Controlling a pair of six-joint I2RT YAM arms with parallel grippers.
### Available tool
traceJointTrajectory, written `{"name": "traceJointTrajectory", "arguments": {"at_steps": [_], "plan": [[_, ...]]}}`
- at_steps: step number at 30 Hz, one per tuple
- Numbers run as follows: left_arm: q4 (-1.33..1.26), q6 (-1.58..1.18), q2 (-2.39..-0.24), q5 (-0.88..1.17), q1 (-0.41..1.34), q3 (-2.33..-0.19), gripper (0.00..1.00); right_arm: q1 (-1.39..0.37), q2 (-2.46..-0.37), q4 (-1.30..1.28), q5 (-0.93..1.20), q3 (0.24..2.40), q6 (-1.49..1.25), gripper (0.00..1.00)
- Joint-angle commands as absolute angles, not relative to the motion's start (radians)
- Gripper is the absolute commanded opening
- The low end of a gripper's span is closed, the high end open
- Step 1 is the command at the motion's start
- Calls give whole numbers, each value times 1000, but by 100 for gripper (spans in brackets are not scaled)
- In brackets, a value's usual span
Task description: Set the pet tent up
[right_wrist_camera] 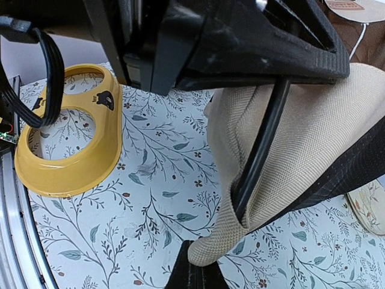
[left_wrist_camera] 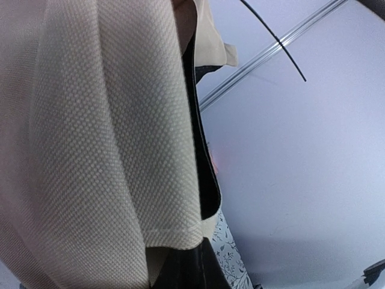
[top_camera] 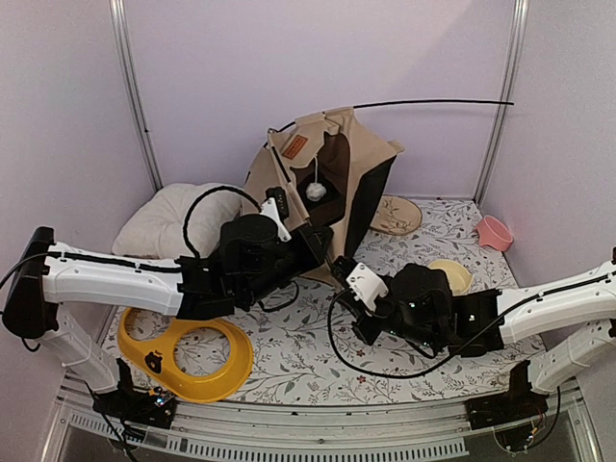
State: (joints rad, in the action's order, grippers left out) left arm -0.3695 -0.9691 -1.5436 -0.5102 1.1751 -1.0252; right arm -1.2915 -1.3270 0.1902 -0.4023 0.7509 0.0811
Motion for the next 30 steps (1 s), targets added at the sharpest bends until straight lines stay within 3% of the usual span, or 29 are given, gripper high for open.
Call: {"name": "traceJointTrajectory", "arguments": {"at_steps": [1, 14, 30], "plan": [[-326, -927, -1600, -529, 1173, -997, 0, -1301, -1251, 276, -331, 835, 66, 0], [-357, -905, -1562, -414, 1161, -978, 0, -1261, -1203, 189, -440, 843, 52, 0], [-413, -931, -1533, -450, 1112, -960, 0, -1318, -1265, 125, -403, 892, 19, 0]]}}
